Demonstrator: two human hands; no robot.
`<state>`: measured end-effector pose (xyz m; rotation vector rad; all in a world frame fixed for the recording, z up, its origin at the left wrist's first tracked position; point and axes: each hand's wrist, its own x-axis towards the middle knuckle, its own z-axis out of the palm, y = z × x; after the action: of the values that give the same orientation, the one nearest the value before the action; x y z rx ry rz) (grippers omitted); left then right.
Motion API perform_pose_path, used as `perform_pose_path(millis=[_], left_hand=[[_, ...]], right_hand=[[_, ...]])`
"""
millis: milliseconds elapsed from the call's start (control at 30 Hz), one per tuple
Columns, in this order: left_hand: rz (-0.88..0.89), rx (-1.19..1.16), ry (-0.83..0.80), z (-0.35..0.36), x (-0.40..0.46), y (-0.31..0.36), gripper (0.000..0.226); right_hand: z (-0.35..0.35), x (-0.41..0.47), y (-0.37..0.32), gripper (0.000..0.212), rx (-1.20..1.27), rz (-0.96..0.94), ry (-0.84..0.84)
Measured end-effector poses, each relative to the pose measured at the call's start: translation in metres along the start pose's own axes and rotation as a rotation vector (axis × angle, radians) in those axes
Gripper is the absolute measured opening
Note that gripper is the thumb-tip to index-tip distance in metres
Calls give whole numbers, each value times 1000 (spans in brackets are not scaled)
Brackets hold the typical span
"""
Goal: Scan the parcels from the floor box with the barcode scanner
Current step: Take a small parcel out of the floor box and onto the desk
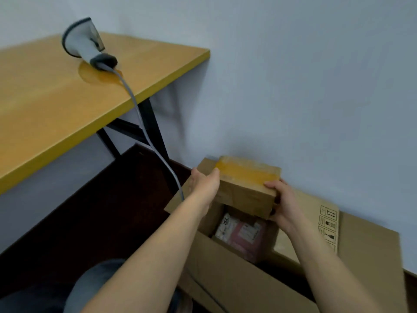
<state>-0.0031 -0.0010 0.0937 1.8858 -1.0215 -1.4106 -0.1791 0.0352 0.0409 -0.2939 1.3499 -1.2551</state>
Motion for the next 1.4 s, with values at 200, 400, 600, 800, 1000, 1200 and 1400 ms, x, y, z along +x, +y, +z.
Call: perform_pose_path(millis=[200,400,600,800,1000,1200,1400], left_hand=[[46,-88,-151,-28,-30,26,71],[156,-68,-231,-43,-61,57,54],[276,-49,-213,-70,-97,104,53],[398,-187,-161,-124,-127,138,25],[461,-255,-77,-187,-146,156,21],[475,-316,78,-280,-142,145,35],[436,-470,232,-356,-129,118,34]], right_hand=[[7,-35,-22,22,192,4,-126],[17,-69,-53,43,240,-92,-204],[35,-101,-105,23,191,-249,-301],[73,-139,-149,34,48,-439,-436],[133,-178,-167,26,-80,-498,-542],[231,-205,-158,36,-181,-548,-760],[323,-201,-114,50,-261,-490,-911]])
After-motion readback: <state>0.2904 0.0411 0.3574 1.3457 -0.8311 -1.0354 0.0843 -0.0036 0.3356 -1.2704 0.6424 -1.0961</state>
